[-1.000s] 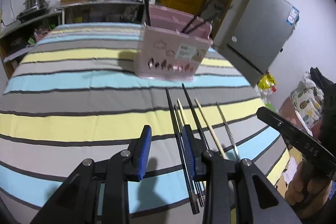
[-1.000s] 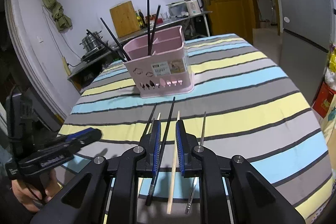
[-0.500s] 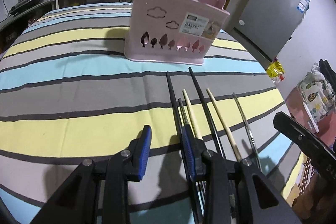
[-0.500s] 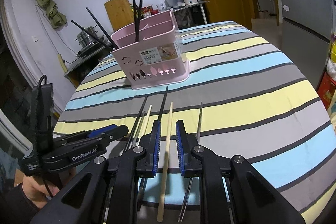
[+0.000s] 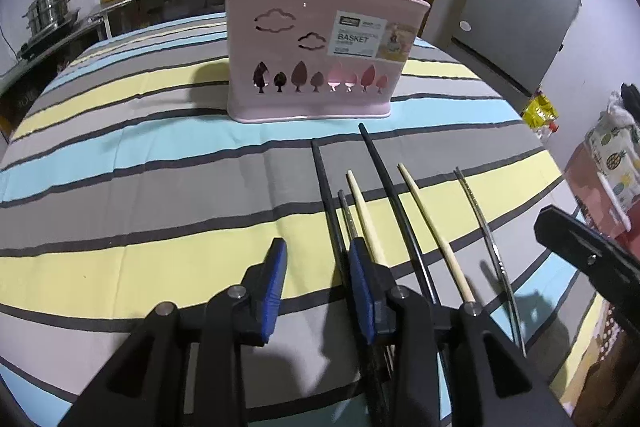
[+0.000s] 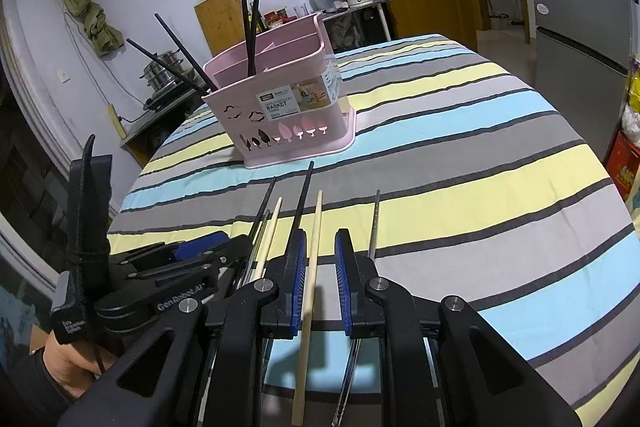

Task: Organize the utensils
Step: 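Grasp a black chopstick with the left gripper while the right gripper grasps another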

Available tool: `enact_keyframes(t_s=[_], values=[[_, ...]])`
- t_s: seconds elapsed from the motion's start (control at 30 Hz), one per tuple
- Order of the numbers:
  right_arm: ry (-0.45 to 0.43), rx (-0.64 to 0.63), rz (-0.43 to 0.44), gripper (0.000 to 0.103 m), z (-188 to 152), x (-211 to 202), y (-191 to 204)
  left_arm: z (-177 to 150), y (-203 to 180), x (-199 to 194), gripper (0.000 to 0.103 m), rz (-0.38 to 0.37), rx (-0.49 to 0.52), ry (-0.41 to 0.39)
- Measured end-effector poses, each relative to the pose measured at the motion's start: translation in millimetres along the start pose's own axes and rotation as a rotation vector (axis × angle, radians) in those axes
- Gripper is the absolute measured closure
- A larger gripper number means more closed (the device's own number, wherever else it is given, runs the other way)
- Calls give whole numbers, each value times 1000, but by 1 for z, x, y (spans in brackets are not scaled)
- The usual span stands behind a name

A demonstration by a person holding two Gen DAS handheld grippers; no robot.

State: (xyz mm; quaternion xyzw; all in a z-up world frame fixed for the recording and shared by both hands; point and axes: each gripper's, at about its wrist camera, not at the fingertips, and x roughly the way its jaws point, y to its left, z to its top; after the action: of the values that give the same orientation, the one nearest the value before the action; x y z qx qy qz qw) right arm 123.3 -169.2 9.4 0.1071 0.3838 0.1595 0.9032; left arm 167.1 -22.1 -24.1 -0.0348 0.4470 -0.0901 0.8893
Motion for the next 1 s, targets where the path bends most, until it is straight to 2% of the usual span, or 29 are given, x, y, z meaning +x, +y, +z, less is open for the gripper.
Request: enact_keyframes(t_s=[0.13, 0.33, 0.4, 0.43, 0.63, 1.0], values=[[-3, 3, 0, 88, 1, -2, 0, -1, -4, 2, 68, 30, 32, 2], [-1, 0, 7, 88, 2, 0, 2, -2, 8, -2, 81, 26, 18, 6], [3, -5, 11, 88, 3, 3, 5, -2, 14, -4, 90, 49, 19, 9], [5, -6, 15, 88, 4, 4, 7, -2, 19, -4, 90, 67, 18, 12], [35, -39, 33, 88, 11, 27, 21, -1, 52, -8, 91, 58, -53, 17], [135, -62, 6, 88, 30, 87, 29, 10, 77, -1, 91, -48, -166, 45]])
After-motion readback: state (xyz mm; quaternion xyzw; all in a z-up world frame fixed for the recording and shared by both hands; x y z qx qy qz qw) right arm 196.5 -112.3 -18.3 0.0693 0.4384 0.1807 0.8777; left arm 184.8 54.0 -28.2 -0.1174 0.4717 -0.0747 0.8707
